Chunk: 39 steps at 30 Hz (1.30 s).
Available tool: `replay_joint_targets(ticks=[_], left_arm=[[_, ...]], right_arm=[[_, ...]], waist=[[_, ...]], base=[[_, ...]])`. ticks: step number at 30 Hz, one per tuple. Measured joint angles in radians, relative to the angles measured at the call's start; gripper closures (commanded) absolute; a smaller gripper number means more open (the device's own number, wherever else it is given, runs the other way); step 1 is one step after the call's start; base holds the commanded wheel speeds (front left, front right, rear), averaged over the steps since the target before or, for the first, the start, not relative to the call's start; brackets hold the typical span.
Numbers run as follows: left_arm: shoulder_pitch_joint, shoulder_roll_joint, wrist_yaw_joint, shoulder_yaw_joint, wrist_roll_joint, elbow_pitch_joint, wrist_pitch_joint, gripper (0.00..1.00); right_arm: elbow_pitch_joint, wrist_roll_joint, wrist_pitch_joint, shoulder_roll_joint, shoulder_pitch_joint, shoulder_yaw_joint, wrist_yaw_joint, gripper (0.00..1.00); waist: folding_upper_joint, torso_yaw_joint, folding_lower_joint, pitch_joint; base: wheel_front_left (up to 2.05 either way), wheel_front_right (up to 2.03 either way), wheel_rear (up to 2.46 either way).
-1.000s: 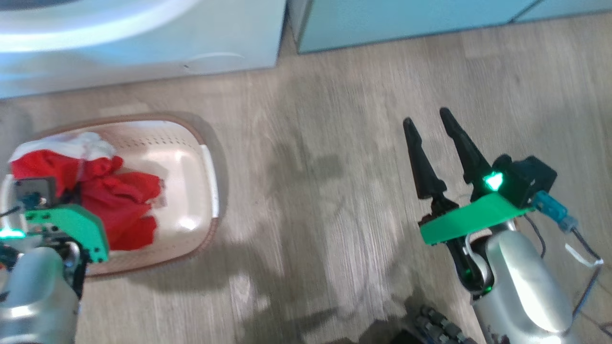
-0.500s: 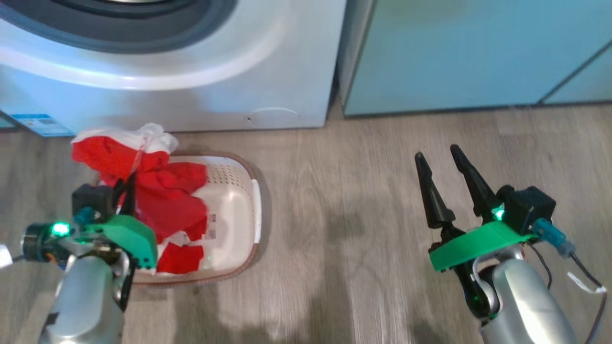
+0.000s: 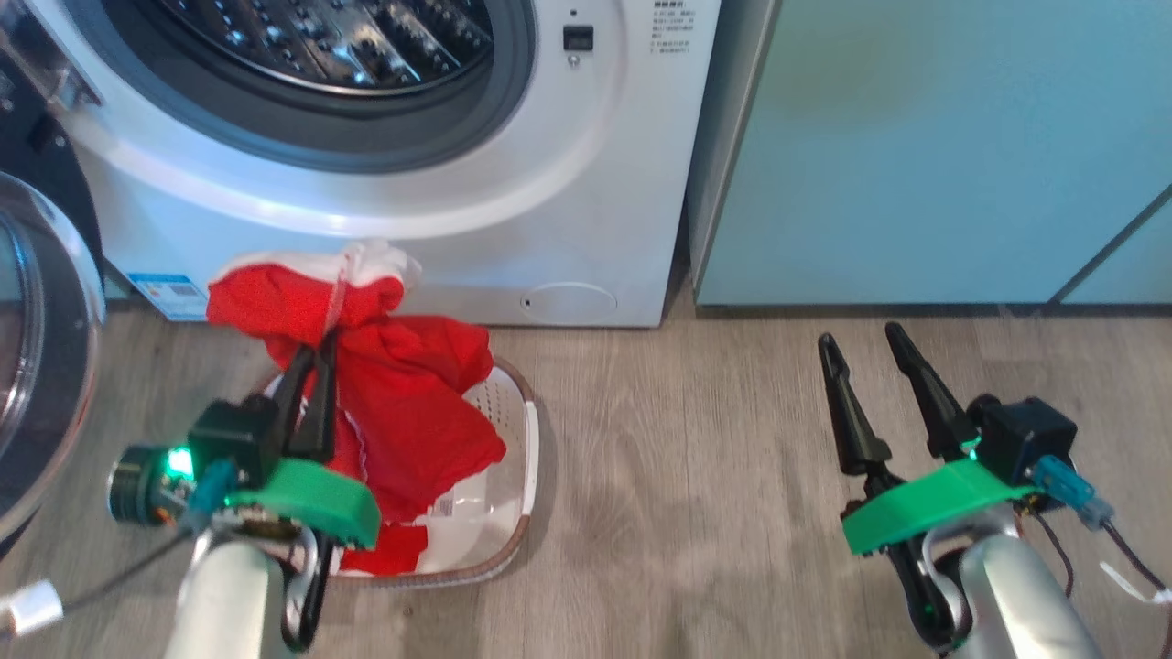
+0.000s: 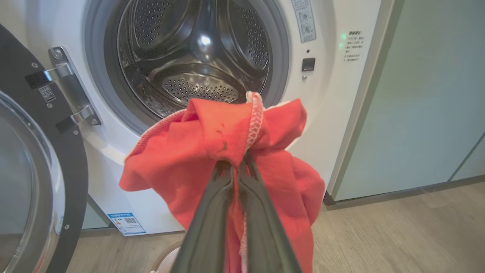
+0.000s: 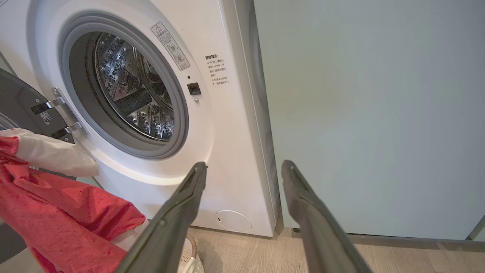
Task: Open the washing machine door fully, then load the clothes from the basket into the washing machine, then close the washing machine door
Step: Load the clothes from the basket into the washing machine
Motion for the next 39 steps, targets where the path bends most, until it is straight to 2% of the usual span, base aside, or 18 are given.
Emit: replay_joint_targets(ticks=[7, 16, 32, 39], left_arm=[[0.124, -0.023, -0.016, -0.003, -0.019, -0.114, 0.0, 1.0], [0.211, -0.029, -0.035, -0.017, -0.053, -0.141, 0.0, 1.0], [0.213, -0.03, -0.035, -0.03, -0.082, -0.146, 0.0, 1.0], [0.183, -0.031, -0.045, -0.009, -0.082, -0.154, 0.0, 1.0]], right_arm=[[0.008, -0.009, 0.0, 0.0, 0.053, -0.02, 0.0, 0.0], [0.011, -0.009, 0.0, 0.001, 0.096, -0.022, 0.0, 0.0], [0.009, -0.009, 0.0, 0.001, 0.096, -0.021, 0.0, 0.0], [-0.006, -0.009, 0.0, 0.001, 0.091, -0.02, 0.0, 0.0]], waist=[[0.0, 0.006, 0.0, -0.069], [0.0, 0.009, 0.0, -0.125], [0.0, 0.0, 0.0, -0.12], [0.0, -0.008, 0.0, -0.074]], base=[[0.0, 0.0, 0.0], [0.0, 0.0, 0.0], [0.0, 0.0, 0.0], [0.0, 0.0, 0.0]])
